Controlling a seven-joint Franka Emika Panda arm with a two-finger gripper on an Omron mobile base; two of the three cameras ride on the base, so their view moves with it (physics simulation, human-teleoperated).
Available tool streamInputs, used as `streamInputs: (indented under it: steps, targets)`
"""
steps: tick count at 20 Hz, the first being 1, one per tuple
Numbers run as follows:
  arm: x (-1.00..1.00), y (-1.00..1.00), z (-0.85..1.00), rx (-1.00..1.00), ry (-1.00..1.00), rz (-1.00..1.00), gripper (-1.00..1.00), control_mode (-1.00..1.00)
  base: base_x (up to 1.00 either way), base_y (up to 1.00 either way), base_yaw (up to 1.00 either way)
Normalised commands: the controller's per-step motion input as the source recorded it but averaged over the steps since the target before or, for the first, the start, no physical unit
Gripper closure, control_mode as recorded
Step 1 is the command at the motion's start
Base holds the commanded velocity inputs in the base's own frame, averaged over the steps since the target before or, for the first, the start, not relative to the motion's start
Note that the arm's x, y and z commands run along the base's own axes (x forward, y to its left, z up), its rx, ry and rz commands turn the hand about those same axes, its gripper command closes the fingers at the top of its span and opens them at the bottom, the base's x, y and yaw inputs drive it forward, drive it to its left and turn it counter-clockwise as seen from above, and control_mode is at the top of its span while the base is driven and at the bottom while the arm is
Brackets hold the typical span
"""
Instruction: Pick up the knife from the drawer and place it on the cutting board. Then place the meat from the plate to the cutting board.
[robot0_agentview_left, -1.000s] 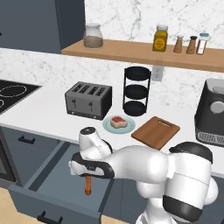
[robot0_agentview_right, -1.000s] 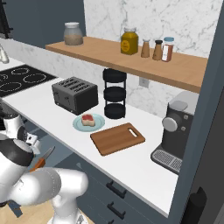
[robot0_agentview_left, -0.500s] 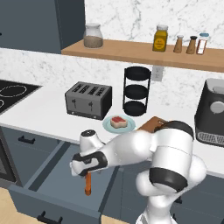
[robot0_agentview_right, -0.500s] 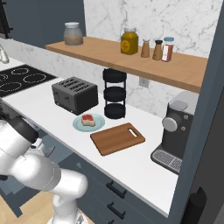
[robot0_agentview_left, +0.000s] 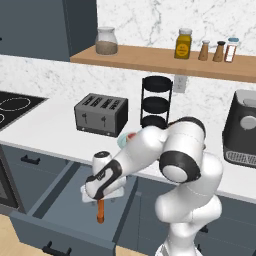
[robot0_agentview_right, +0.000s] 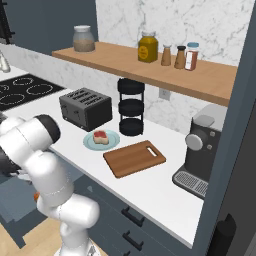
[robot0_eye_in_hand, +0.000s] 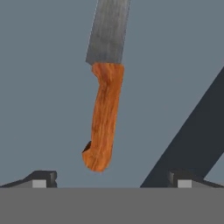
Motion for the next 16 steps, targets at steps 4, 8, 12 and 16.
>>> streamInputs:
  steps: [4, 8, 12, 16]
  targets:
    - [0.2, 0.12, -0.1, -0.02, 0.03, -0.08, -1.0, -1.0, 0.0, 0.0, 0.0]
    - [0.12, 0.04, -0.08, -0.02, 0.0, -0.07, -1.0, -1.0, 0.0, 0.0, 0.0]
    - [0.0, 0.0, -0.18, -0.01, 0.0, -0.01, -1.0, -1.0, 0.0, 0.0, 0.0]
    - [0.0, 0.0, -0.31, -0.03, 0.01, 0.0, -1.0, -1.0, 0.0, 0.0, 0.0]
